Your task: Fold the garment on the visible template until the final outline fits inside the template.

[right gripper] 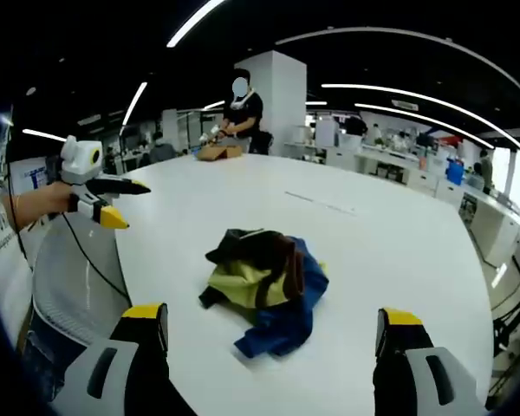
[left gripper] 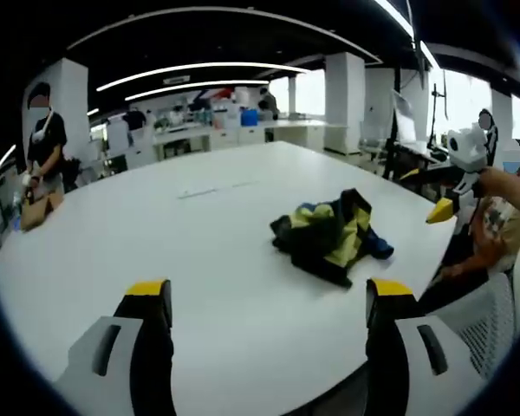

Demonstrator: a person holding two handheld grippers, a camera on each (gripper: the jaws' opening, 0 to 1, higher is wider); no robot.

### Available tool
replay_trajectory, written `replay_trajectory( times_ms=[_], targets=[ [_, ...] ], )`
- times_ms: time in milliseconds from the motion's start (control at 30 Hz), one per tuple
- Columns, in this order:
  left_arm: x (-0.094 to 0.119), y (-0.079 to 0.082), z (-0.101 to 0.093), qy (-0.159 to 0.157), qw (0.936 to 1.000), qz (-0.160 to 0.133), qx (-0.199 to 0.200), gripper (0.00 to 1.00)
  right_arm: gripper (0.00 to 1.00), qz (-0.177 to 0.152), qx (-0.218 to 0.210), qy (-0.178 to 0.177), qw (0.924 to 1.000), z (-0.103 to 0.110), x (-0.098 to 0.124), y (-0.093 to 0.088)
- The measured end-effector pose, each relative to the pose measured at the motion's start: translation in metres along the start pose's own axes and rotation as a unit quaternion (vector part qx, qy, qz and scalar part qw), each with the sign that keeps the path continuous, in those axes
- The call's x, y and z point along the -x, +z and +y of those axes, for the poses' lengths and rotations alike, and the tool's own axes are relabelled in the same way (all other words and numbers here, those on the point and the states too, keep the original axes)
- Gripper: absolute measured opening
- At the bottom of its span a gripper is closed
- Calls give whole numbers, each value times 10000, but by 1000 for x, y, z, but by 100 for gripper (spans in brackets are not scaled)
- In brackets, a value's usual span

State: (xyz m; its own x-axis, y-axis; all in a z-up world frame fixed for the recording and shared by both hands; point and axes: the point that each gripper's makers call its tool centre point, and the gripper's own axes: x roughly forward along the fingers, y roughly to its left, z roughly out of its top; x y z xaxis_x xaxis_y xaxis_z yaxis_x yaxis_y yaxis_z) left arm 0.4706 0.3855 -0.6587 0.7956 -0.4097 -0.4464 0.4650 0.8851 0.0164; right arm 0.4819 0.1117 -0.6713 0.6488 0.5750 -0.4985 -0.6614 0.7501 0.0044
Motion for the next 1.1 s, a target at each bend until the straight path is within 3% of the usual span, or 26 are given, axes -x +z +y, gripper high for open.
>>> replay_trajectory(
  times_ms=[67, 200, 467, 600, 967, 1100],
  targets=[
    [0, 3, -1, -56, 9997, -92, 226, 89, 99, 10, 8, -6, 10000, 0, 0, -1],
    [2, 19, 0, -196, 9943, -553, 895, 87, 99, 67, 43, 29, 10000, 4, -2, -4],
    [4, 7, 2, -70, 9991, -192, 370, 88, 99, 102, 45, 59, 9999, 5, -3, -6],
    [2, 4, 1, -76, 9990, -148, 415, 87, 99, 71, 33, 48, 10000, 4, -3, -4],
    [4, 13, 2, -137, 9960, -391, 790, 84, 99, 82, 36, 49, 9999, 4, -3, -7],
    [3, 10, -3, -238, 9970, -295, 673, 83, 96, 65, 23, 121, 9999, 9, -6, -10]
  ],
)
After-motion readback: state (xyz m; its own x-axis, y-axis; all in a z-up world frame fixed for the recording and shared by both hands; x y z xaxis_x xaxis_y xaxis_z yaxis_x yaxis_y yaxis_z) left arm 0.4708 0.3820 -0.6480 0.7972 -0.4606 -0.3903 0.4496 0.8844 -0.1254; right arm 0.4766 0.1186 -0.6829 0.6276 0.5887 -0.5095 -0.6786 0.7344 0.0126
